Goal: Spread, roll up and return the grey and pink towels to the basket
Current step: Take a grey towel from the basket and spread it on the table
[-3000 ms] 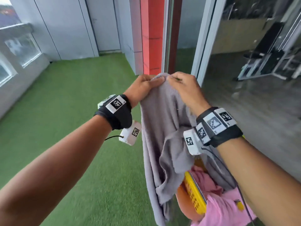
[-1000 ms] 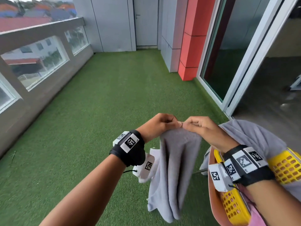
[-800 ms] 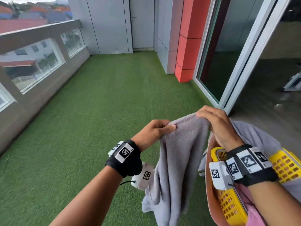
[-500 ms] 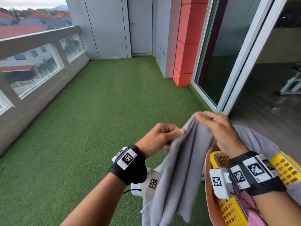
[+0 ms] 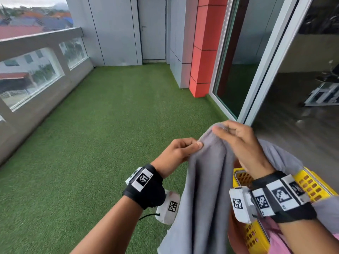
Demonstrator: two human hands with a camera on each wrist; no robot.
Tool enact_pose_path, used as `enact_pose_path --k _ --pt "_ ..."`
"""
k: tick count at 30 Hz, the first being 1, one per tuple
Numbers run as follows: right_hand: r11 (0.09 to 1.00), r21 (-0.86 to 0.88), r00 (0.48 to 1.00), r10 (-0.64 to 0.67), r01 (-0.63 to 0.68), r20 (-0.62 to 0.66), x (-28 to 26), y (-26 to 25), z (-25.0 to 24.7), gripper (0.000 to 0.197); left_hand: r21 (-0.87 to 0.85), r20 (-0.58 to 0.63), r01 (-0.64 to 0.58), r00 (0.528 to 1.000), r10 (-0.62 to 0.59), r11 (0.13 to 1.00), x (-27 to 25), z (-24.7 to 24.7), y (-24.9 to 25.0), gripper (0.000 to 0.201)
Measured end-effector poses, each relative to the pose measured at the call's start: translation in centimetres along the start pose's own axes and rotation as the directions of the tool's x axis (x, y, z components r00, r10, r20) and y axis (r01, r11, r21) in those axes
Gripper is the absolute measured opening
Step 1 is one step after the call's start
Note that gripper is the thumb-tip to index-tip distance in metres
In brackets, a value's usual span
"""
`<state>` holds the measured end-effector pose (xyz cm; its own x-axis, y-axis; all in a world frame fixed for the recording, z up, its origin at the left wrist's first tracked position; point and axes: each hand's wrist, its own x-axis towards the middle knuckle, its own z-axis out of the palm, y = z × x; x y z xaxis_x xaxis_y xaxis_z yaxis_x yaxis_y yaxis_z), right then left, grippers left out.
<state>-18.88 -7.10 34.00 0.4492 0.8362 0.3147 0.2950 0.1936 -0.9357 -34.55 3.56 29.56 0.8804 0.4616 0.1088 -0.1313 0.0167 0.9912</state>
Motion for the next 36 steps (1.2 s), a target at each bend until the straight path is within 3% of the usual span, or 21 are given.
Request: enact_pose_path --k 3,5,6,8,10,11,12,15,17,19,21,23,25,27,29,32,34,36 --pt "0.994 0.105 0.981 -0.006 0.026 -0.192 1.1 -0.3 -2.1 0.014 -0.027 0.083 0.064 0.995 -0.061 0.998 -0.7 -0.3 -1.4 0.036" --pt "0.992 0.124 0.968 0.004 0.028 -0.251 1.2 -0.5 -2.9 0.011 0.052 0.024 0.055 0.998 -0.056 0.997 -0.8 -0.5 -2.0 0.04" --pt "0.997 0.078 0.975 0.023 -0.006 -0.222 1.0 -0.3 -2.8 0.012 0.072 -0.062 0.037 0.998 -0.033 0.997 -0.7 -0.6 -1.9 0.035" --pt "0.99 -0.095 0.994 0.107 -0.107 -0.011 -0.3 0.2 -1.8 0.018 0.057 -0.229 0.011 0.974 0.003 0.998 0.1 -0.7 -0.9 0.027" --pt "0.946 -0.281 0.921 0.245 -0.159 0.302 -2.1 0.9 -0.3 0.027 0.147 -0.273 -0.049 0.958 0.088 0.988 1.0 -0.6 0.1 0.027" --pt "0.934 -0.319 0.887 0.277 -0.159 0.369 -2.8 1.2 0.1 0.039 0.207 -0.264 -0.074 0.956 0.129 0.976 1.4 -0.4 0.6 0.03" --pt "0.942 -0.3 0.888 0.26 -0.148 0.378 -3.2 1.2 0.1 0.047 0.255 -0.249 -0.08 0.958 0.145 0.964 1.7 0.0 0.9 0.033" --pt "0.978 0.082 0.971 0.177 -0.192 0.163 -2.3 0.6 -1.3 0.049 0.178 -0.083 -0.045 0.995 0.06 0.983 1.1 1.5 1.1 0.036" --pt "0.952 0.263 0.988 0.156 -0.154 0.016 -1.1 -0.3 -2.2 0.041 0.128 0.047 0.009 0.999 -0.015 0.992 0.2 2.6 1.0 0.036" --pt "0.925 0.356 0.979 0.179 -0.133 -0.1 -0.5 -0.3 -2.4 0.022 0.128 0.042 0.011 0.999 -0.016 0.992 -0.3 2.8 0.8 0.033" --pt "0.937 0.311 0.979 0.189 -0.158 -0.072 -0.9 0.0 -2.0 0.029 0.116 -0.049 -0.046 0.997 0.052 0.992 0.0 2.1 1.3 0.03" --pt "0.972 0.107 0.968 0.19 -0.209 0.165 -2.8 0.5 -0.6 0.037 0.094 -0.131 -0.101 0.985 0.113 0.99 0.6 0.8 1.8 0.036" --pt "0.971 -0.034 0.916 0.234 -0.236 0.326 -4.0 0.0 0.3 0.024 0.135 -0.147 -0.098 0.982 0.117 0.986 1.0 0.3 2.3 0.045" --pt "0.972 0.063 0.953 0.206 -0.225 0.221 -3.5 -0.7 0.0 0.022 0.149 -0.089 -0.081 0.992 0.095 0.986 0.5 0.8 2.4 0.043" --pt "0.952 0.262 0.987 0.158 -0.158 0.021 -2.2 -1.2 -1.3 0.022 0.123 -0.019 -0.045 0.999 0.048 0.991 -0.2 1.1 1.8 0.036" --pt "0.909 0.407 0.967 0.176 -0.089 -0.182 -0.9 -0.9 -2.1 0.018 0.079 -0.03 -0.016 0.999 0.018 0.997 -0.9 0.2 1.1 0.05" --pt "0.932 0.333 0.973 0.194 -0.143 -0.125 -1.6 -0.1 -1.0 0.019 0.096 -0.08 -0.035 0.996 0.043 0.995 -0.6 -0.4 1.5 0.053" --pt "0.963 0.116 0.967 0.23 -0.243 0.112 -3.2 0.4 0.8 0.022 0.137 -0.089 -0.05 0.994 0.062 0.989 0.0 -0.4 2.5 0.047"
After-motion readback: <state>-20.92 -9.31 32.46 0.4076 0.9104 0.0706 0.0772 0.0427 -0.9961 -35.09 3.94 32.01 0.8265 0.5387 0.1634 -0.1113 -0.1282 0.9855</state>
